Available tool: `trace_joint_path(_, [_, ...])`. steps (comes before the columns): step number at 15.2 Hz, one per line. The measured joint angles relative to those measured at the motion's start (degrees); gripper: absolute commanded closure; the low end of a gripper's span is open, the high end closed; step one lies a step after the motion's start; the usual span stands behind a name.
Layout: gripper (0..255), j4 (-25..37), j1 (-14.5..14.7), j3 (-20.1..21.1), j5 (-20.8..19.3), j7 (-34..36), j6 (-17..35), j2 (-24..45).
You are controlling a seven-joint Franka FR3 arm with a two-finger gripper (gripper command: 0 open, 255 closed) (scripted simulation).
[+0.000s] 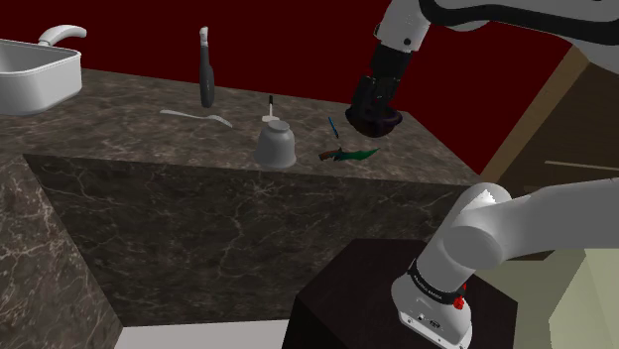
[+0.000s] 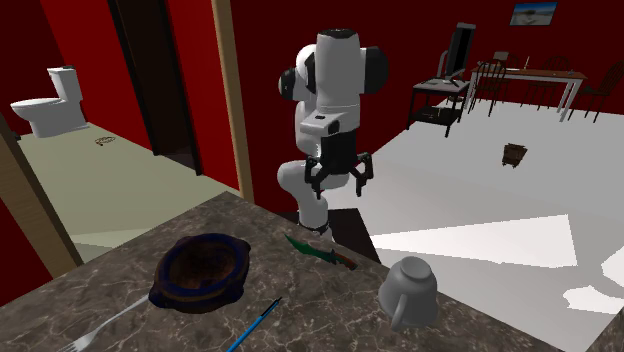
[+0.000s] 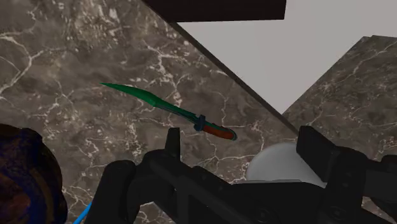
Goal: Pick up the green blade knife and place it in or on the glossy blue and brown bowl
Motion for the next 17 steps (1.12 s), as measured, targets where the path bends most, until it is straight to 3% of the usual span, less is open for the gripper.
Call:
trace_joint_path(1, [0, 0.0, 0.0, 0.0, 0.0, 0.0, 0.0, 0.0])
trace_joint_path(3, [0, -2.7, 2.1, -2.6, -1.6, -6.9, 1.7, -1.2])
trace_joint_path(10, [0, -11.4, 13.8, -18.4, -11.1, -50.4, 14.5, 1.3])
trace_joint_path(11, [0, -12.0, 14.8, -19.7, -11.8, -54.1, 15.7, 1.8])
trace_joint_path(17, [0, -15.4, 15.9, -21.7, -12.9, -57.8, 21.0, 3.5])
